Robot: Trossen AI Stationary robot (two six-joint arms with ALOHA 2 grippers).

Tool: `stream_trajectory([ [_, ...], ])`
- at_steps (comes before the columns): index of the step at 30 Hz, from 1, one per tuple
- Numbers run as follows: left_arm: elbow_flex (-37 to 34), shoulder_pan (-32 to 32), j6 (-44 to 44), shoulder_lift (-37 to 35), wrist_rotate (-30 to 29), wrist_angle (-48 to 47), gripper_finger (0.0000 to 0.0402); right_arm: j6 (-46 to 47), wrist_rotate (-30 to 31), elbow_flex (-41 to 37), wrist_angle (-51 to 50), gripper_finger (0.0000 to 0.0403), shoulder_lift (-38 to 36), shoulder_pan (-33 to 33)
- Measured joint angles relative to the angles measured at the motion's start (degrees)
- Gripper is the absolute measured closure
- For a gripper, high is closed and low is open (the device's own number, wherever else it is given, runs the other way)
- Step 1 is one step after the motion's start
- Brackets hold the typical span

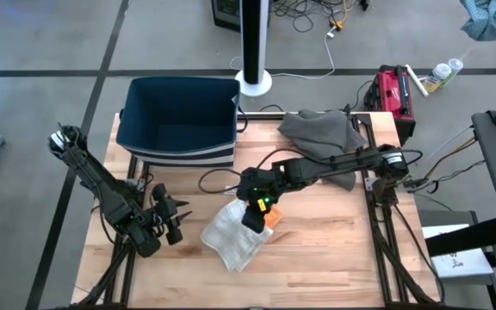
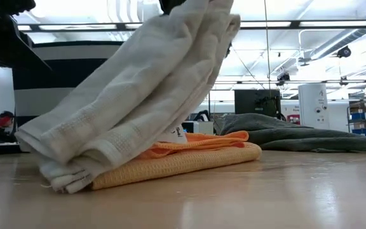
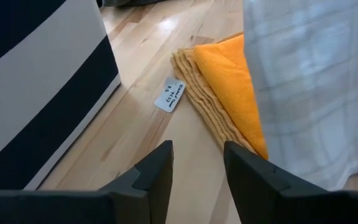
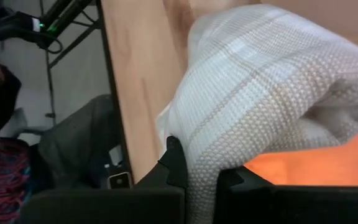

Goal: Fold towel
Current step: Stack the white patterned kitchen towel on top of the orange towel

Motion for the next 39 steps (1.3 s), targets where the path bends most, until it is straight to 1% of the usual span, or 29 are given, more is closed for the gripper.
stream_trajectory([
  [4, -0.1, 0.0, 0.0, 0.0, 0.5, 0.0, 0.0264, 0.2, -1.0, 1.9, -0.4, 0.0392, -0.3, 0.0],
  [6, -0.4, 0.0, 0.0, 0.0, 0.5, 0.0, 0.0260, 0.2, -1.0, 2.6, -2.1, 0.0392, -0.5, -0.1],
  [15, -0.7, 0.0, -0.7, 0.0, 1.1, 0.0, 0.0246, -0.6, -0.6, 2.6, -3.8, 0.0392, -0.2, -1.5],
  [19, -0.7, 0.0, -0.7, 0.0, 1.1, 0.0, 0.0249, -0.1, -1.1, 2.8, -3.9, 0.0392, -0.2, -1.6],
  [23, -0.7, 0.0, -0.6, 0.0, 1.1, 0.0, 0.0255, -0.2, -3.8, 2.8, -4.0, 0.0392, -0.1, -2.0],
  [31, -0.7, 0.0, -0.4, 0.0, 1.1, 0.0, 0.0260, -1.1, -3.6, 1.9, -5.3, 0.0392, 0.1, -3.8],
  [35, -0.7, 0.0, -0.4, 0.0, 1.1, 0.0, 0.0255, -2.6, -3.6, 1.9, -6.6, 0.0392, 0.1, -5.2],
  [39, -0.7, 0.0, -0.4, 0.0, 1.1, 0.0, 0.0248, -4.9, -3.5, 1.7, -8.8, 0.0392, 1.8, -6.3],
])
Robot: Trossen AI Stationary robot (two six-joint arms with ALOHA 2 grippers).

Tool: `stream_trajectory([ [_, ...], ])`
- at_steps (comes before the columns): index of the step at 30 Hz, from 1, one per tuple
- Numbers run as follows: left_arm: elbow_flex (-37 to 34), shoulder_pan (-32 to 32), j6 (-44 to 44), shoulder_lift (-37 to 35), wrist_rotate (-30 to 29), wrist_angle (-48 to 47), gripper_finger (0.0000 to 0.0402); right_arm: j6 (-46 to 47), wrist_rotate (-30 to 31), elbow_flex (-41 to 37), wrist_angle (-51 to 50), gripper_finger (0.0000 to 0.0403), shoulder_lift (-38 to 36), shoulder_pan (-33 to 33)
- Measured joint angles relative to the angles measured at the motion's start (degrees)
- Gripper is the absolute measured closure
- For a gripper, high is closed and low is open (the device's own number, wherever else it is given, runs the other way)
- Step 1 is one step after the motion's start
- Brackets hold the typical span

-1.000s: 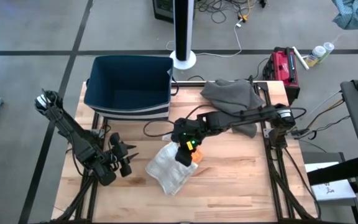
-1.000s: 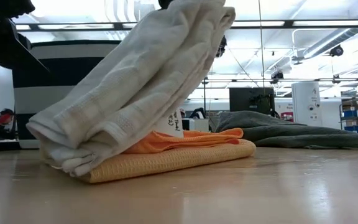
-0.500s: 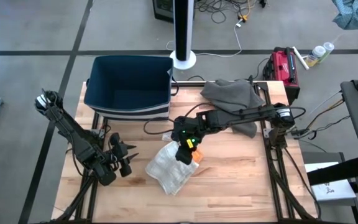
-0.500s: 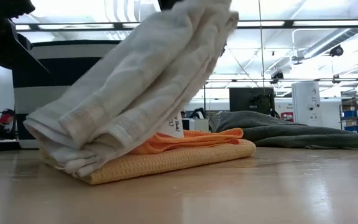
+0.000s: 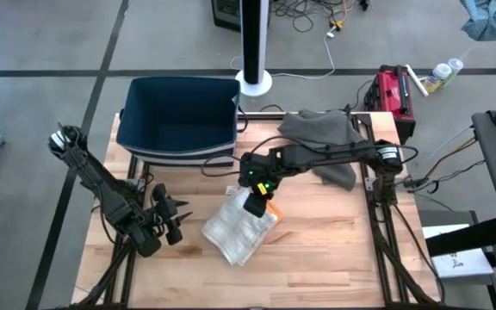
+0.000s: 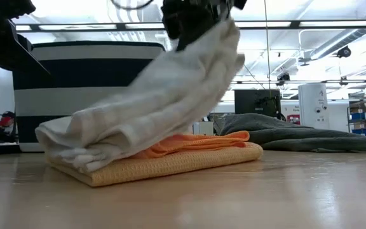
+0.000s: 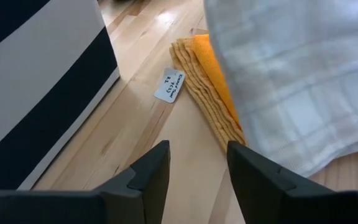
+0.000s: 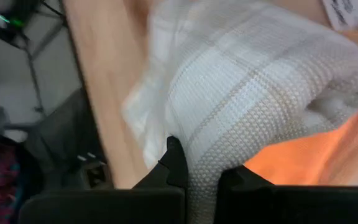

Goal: Fold towel
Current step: Stack the white patterned kitchen towel on top of the orange towel

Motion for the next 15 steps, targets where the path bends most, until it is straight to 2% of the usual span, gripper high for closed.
stream_trajectory([
  [8, 0.0, 0.0, 0.0, 0.0, 0.1, 0.0, 0.0250, -4.3, 1.9, 0.0, -2.5, 0.0380, 5.3, -0.9],
  [15, 0.0, 0.0, 0.0, 0.0, 0.8, 0.0, 0.0260, -5.7, 11.7, 0.0, -7.7, 0.0383, 8.4, -0.9],
])
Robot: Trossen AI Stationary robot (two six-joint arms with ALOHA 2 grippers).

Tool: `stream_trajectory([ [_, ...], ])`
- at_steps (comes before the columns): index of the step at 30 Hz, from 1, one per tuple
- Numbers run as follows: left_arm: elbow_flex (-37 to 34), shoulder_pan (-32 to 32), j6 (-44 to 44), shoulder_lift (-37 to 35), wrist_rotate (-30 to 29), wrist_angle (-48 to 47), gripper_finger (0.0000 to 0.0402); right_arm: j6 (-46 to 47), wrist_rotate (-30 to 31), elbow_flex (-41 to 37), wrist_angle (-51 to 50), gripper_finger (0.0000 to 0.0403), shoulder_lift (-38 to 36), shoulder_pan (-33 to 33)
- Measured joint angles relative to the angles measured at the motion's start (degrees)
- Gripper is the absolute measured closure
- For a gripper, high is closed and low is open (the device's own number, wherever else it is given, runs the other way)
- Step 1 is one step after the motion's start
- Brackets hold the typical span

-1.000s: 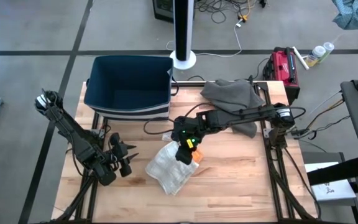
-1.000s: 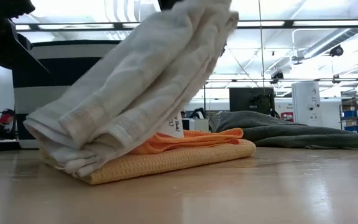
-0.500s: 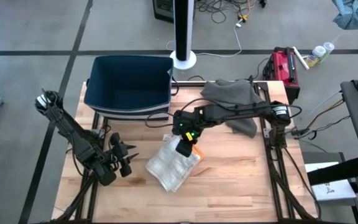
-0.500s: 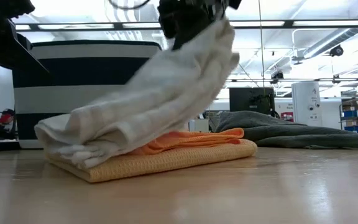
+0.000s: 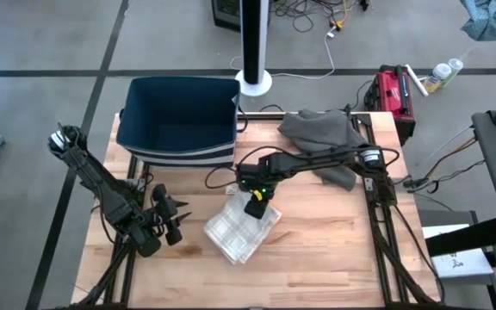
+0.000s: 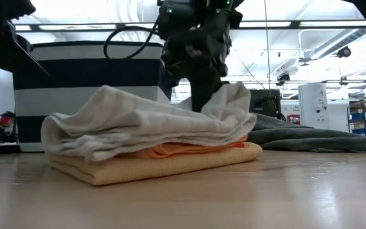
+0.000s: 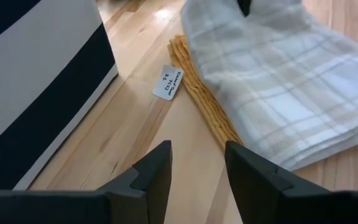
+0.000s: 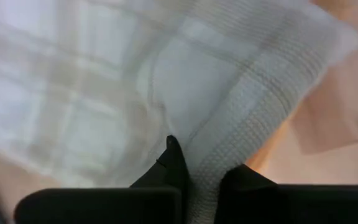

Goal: Fold towel
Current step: Stack the white patterned kitchen towel on top of the orange towel

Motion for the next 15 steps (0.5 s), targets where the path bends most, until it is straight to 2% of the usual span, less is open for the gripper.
stream_trajectory([
  [5, -0.6, 0.0, -0.2, 0.0, 0.0, 0.1, 0.0255, -0.2, 3.7, 0.0, -0.1, 0.0360, 0.7, 0.1],
  [15, -0.9, 0.0, -0.7, 0.0, 0.0, 0.4, 0.0237, -3.1, 4.7, 0.0, -3.5, 0.0245, 0.8, 0.1],
])
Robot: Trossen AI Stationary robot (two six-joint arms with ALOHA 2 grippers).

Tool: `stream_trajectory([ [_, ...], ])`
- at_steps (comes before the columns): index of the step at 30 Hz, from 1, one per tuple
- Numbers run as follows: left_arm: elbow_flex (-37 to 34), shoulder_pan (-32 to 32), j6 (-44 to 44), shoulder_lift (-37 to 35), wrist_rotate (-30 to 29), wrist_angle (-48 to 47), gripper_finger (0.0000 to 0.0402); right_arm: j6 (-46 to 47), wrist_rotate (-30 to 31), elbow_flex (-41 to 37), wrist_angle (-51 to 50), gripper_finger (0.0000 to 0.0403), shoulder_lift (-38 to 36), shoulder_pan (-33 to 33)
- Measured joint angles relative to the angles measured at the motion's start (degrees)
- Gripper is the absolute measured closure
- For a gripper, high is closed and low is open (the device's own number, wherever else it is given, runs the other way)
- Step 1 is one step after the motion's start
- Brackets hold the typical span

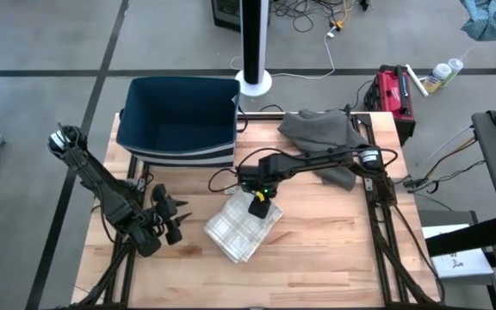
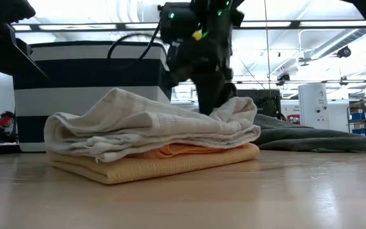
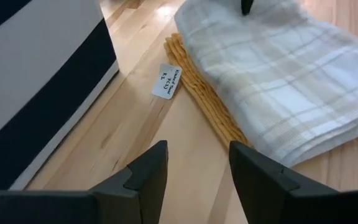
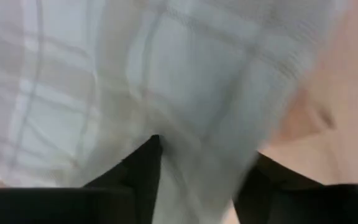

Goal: Fold towel
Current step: Stack the white patterned kitchen towel on top of the orange towel

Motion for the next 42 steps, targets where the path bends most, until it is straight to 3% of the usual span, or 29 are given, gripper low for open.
stream_trajectory([
  [3, -1.2, 0.0, -0.3, 0.0, 1.3, 3.7, 0.0236, -1.2, 2.7, 0.3, -2.3, 0.0216, -3.0, 0.5],
  [7, -4.8, 0.0, 3.6, 1.7, 3.0, 15.4, 0.0239, -2.5, 8.5, 0.4, -3.2, 0.0189, -7.5, 3.1],
  [10, -7.4, 0.1, 7.5, 5.5, 1.8, 27.0, 0.0240, -4.6, 11.3, 0.4, -0.6, 0.0177, -9.2, 6.8],
  [13, -7.9, 0.1, 8.3, 10.4, 0.4, 31.4, 0.0235, -7.0, 11.7, 0.4, 3.1, 0.0172, -9.3, 11.3],
  [19, -3.8, 0.1, 6.8, 20.4, 0.9, 31.4, 0.0216, -9.4, 11.5, 0.2, 11.8, 0.0180, -4.3, 18.5],
  [24, -0.6, 0.2, 5.6, 26.0, 1.8, 31.2, 0.0198, -9.8, 11.6, 0.2, 19.9, 0.0185, -0.7, 19.8],
  [34, -0.2, 0.9, -1.5, 30.9, -2.9, 30.7, 0.0173, -11.9, 11.7, 0.2, 28.2, 0.0182, 6.3, 20.0],
  [42, -1.7, 2.7, -7.3, 31.6, -5.2, 30.7, 0.0176, -12.9, 11.7, 0.2, 28.9, 0.0186, 4.8, 20.3],
])
